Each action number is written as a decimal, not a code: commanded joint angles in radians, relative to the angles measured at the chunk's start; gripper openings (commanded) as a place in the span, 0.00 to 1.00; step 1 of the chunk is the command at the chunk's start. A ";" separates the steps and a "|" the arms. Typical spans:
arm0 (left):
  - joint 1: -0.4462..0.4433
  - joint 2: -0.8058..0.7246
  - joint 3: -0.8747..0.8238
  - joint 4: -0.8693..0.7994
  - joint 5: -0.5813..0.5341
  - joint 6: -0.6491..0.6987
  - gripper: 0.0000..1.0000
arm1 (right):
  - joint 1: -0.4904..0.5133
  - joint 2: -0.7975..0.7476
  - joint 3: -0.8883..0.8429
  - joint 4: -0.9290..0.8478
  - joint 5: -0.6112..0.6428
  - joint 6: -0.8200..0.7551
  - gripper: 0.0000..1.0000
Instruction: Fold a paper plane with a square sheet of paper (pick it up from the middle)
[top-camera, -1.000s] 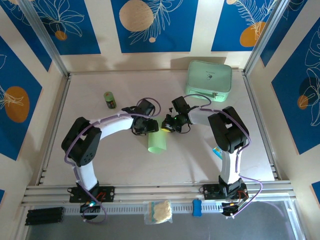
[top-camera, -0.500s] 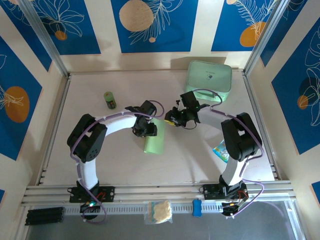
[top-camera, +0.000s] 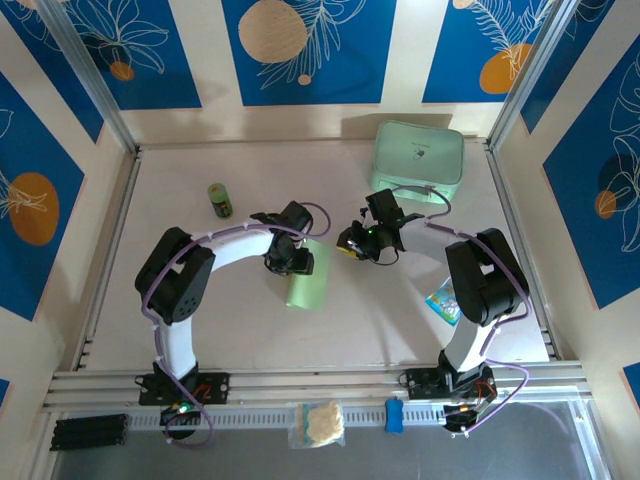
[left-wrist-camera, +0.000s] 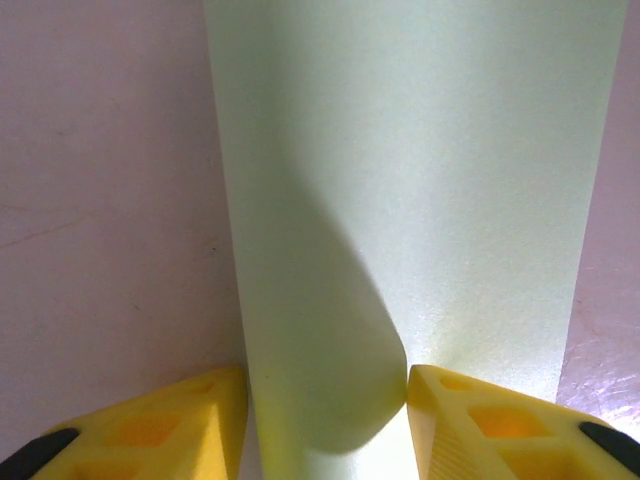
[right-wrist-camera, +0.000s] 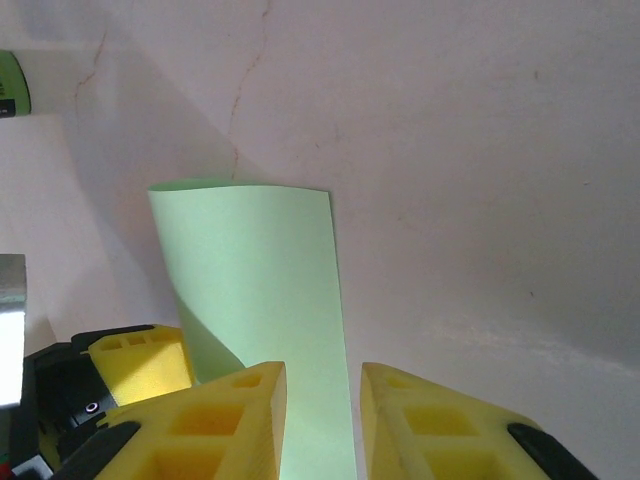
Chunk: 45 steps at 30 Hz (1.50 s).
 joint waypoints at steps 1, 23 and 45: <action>0.010 0.016 -0.014 -0.012 0.002 -0.019 0.46 | 0.014 -0.018 -0.011 -0.018 0.005 0.002 0.26; 0.018 0.034 -0.073 0.026 0.036 0.038 0.46 | 0.008 -0.116 -0.105 0.013 0.041 0.021 0.25; 0.017 0.106 -0.046 -0.012 0.031 0.144 0.46 | 0.028 -0.114 -0.135 0.045 0.032 0.024 0.24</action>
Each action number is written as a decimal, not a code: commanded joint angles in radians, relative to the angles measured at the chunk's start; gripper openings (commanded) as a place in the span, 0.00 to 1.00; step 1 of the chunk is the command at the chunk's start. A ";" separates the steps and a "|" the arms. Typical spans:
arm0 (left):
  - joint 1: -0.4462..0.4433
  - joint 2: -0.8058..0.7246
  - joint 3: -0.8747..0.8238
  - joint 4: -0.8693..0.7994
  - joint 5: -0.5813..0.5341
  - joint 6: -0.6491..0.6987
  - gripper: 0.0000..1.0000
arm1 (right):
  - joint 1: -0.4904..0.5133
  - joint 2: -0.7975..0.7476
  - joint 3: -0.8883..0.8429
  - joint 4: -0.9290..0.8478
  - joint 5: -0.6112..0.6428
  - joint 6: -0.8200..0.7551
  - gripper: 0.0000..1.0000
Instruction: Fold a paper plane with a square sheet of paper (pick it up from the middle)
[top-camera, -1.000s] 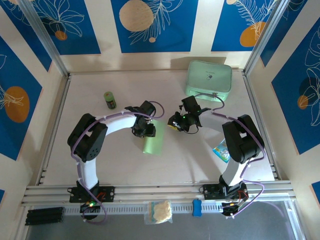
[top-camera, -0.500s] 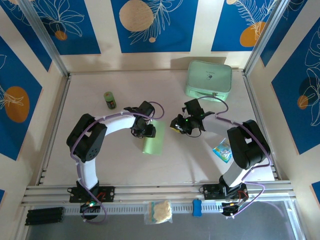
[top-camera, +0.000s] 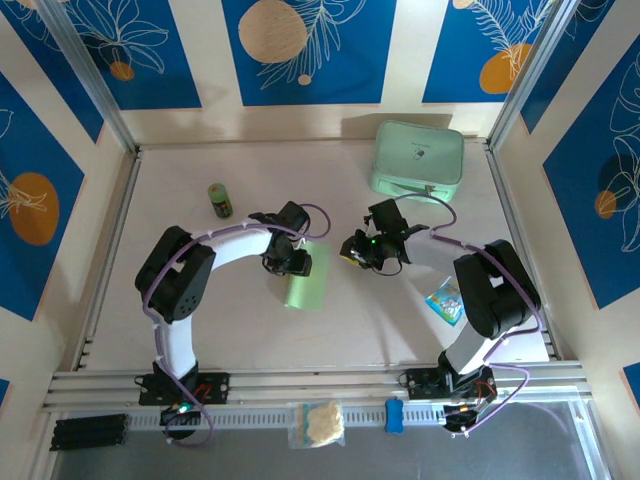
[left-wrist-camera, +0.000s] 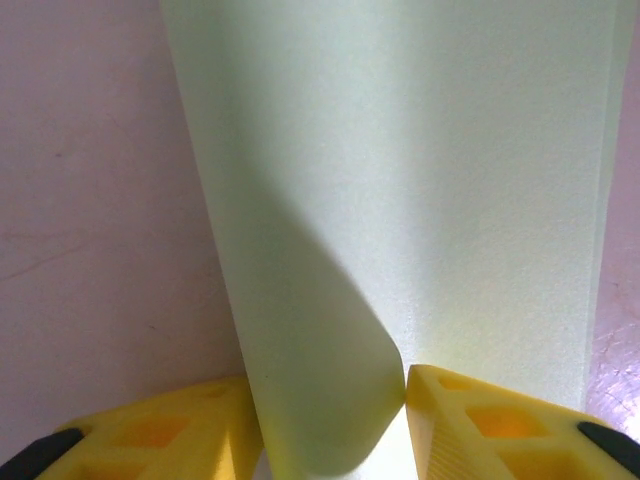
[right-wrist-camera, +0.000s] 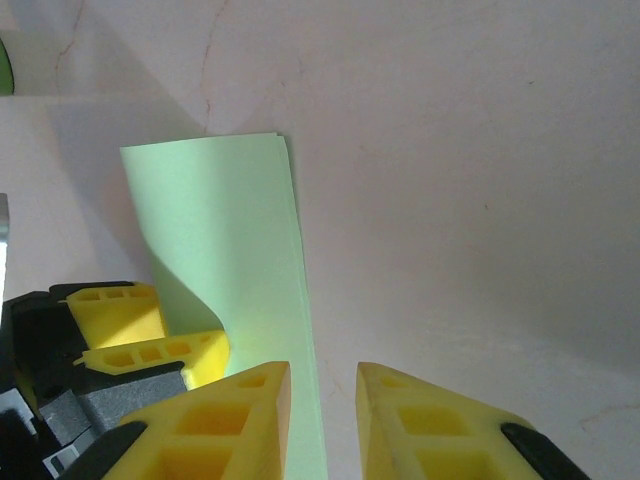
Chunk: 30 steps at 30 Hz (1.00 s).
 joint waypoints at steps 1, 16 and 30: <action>0.002 0.092 -0.034 -0.018 0.016 0.039 0.46 | 0.007 -0.016 -0.015 0.002 -0.009 0.005 0.24; 0.003 0.106 -0.025 -0.022 0.013 0.071 0.48 | 0.030 0.025 0.006 0.016 -0.035 0.003 0.24; 0.003 0.119 -0.022 -0.020 0.003 0.077 0.48 | 0.087 0.090 0.058 0.028 -0.074 0.007 0.18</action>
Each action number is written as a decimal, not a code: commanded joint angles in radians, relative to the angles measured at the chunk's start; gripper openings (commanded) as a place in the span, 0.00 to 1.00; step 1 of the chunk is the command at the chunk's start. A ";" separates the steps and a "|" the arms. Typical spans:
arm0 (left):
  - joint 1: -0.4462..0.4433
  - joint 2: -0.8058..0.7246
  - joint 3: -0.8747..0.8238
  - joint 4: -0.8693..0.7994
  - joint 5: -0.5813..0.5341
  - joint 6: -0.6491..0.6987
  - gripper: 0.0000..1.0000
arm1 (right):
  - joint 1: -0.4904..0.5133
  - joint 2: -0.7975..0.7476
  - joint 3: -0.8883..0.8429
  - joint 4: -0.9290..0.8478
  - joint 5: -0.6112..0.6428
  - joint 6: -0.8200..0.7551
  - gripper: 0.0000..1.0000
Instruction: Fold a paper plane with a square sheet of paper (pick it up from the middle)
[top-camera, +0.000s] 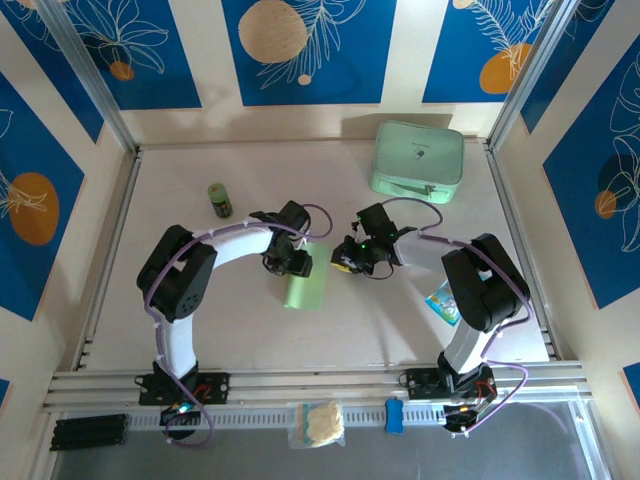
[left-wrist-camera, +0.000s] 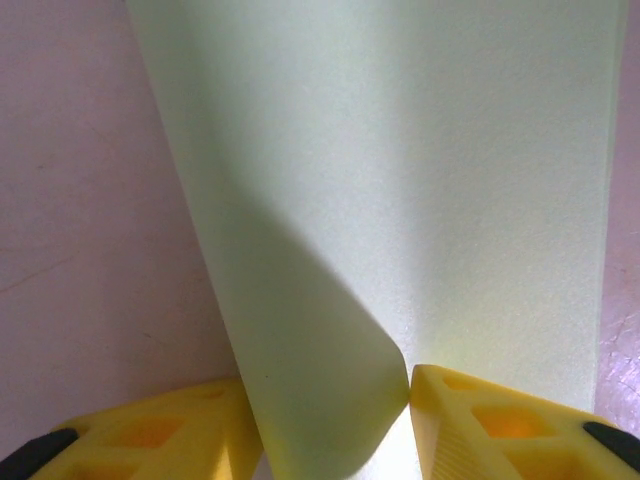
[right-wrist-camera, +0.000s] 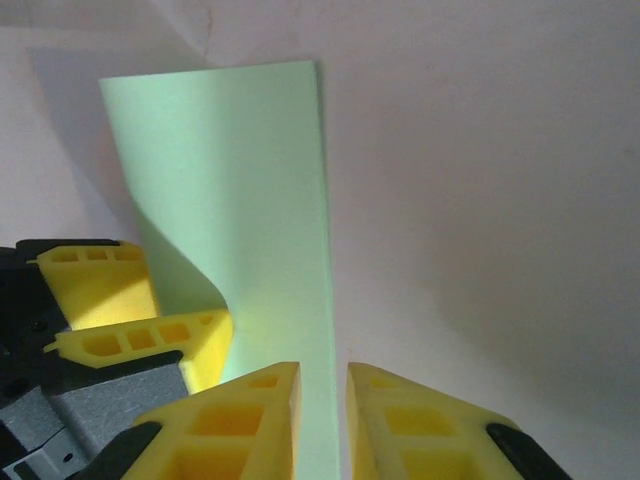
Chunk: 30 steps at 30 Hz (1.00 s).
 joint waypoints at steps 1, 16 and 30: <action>0.001 0.107 -0.041 0.001 -0.003 0.023 0.48 | 0.023 0.031 0.039 0.007 -0.038 0.010 0.18; 0.001 0.106 -0.054 0.006 -0.014 0.013 0.48 | 0.093 0.156 0.109 0.025 -0.074 0.034 0.01; 0.001 0.037 -0.043 0.015 0.032 -0.047 0.48 | 0.065 0.224 0.049 -0.069 0.009 -0.090 0.00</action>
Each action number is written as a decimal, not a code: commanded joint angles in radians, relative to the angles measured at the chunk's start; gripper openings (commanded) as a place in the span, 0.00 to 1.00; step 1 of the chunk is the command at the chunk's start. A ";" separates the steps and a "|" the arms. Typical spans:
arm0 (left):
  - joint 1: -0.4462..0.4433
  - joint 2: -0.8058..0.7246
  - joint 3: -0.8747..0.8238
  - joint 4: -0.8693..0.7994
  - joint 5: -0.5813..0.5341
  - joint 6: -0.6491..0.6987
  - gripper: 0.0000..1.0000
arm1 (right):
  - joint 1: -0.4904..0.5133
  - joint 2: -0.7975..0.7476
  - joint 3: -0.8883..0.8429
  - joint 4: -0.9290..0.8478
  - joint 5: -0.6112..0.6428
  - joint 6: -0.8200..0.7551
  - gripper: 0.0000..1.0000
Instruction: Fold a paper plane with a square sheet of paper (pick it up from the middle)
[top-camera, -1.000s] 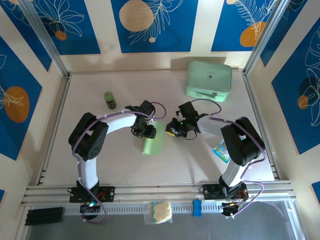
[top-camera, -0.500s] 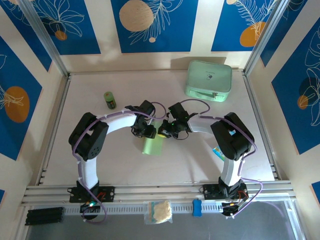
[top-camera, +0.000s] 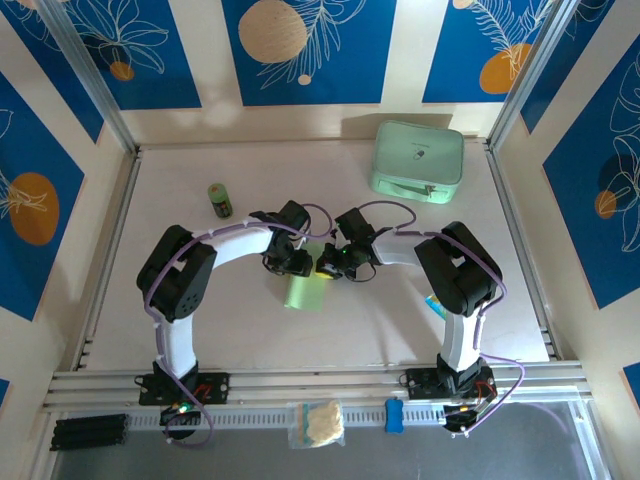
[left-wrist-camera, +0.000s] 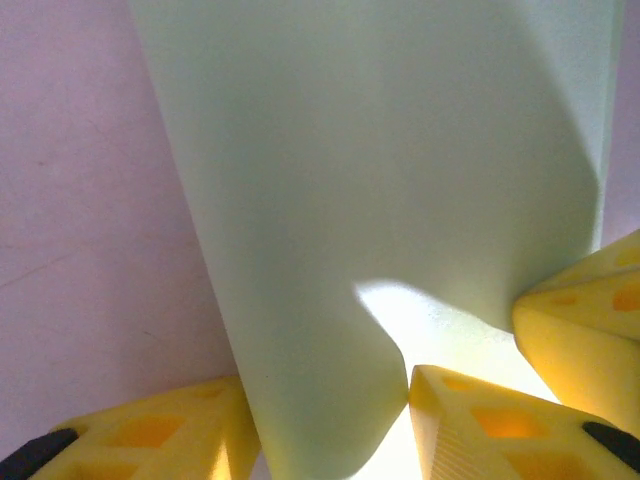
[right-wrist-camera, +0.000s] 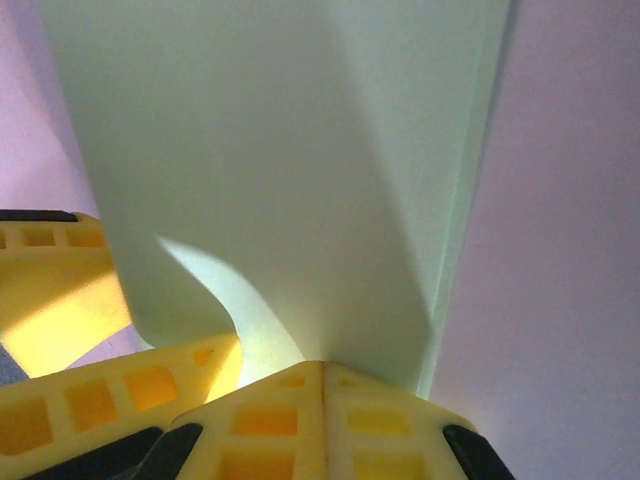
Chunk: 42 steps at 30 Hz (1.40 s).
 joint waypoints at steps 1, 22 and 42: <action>0.001 0.026 -0.038 0.017 0.021 -0.035 0.48 | -0.019 0.061 -0.040 -0.100 0.056 -0.071 0.00; 0.026 -0.176 -0.037 0.094 0.147 -0.163 0.43 | -0.046 0.133 -0.040 -0.100 0.044 -0.246 0.00; 0.051 -0.050 -0.079 0.068 0.185 -0.124 0.20 | -0.061 0.151 -0.008 -0.165 0.078 -0.268 0.00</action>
